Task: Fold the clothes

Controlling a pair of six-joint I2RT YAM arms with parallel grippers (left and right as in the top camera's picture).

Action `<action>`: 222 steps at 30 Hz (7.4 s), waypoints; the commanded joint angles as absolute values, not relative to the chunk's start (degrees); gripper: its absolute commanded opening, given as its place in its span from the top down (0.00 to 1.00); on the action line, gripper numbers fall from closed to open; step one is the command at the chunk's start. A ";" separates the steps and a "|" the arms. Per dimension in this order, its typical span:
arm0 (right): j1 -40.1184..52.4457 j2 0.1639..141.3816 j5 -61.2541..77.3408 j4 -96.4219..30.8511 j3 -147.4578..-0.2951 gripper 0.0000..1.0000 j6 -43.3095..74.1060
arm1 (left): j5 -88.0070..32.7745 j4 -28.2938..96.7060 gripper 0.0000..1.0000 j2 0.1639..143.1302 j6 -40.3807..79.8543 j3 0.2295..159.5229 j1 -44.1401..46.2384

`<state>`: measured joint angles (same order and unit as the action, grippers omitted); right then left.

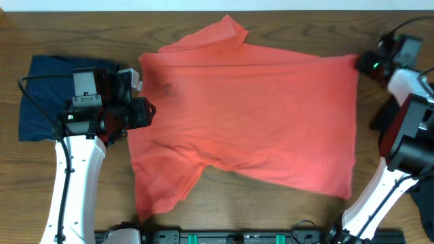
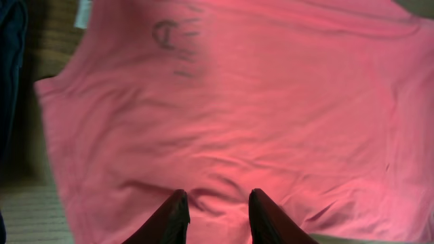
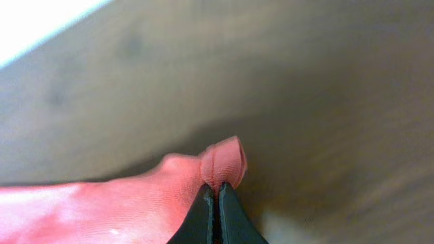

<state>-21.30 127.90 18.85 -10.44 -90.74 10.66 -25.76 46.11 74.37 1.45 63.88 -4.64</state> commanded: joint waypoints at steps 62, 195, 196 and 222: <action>-11.79 105.12 23.35 -65.73 -83.18 0.01 5.08 | -20.12 20.86 0.94 84.27 8.25 35.22 -3.95; -20.40 99.11 5.48 -71.96 -68.79 0.01 17.91 | -12.78 59.33 0.94 80.31 27.66 47.64 23.38; -20.99 99.11 2.50 -71.07 -68.01 0.01 20.03 | -12.80 59.33 0.94 79.75 27.83 47.64 23.20; -38.57 99.07 5.78 -50.81 -50.48 0.66 26.76 | -12.78 61.36 0.94 77.67 28.23 48.14 22.79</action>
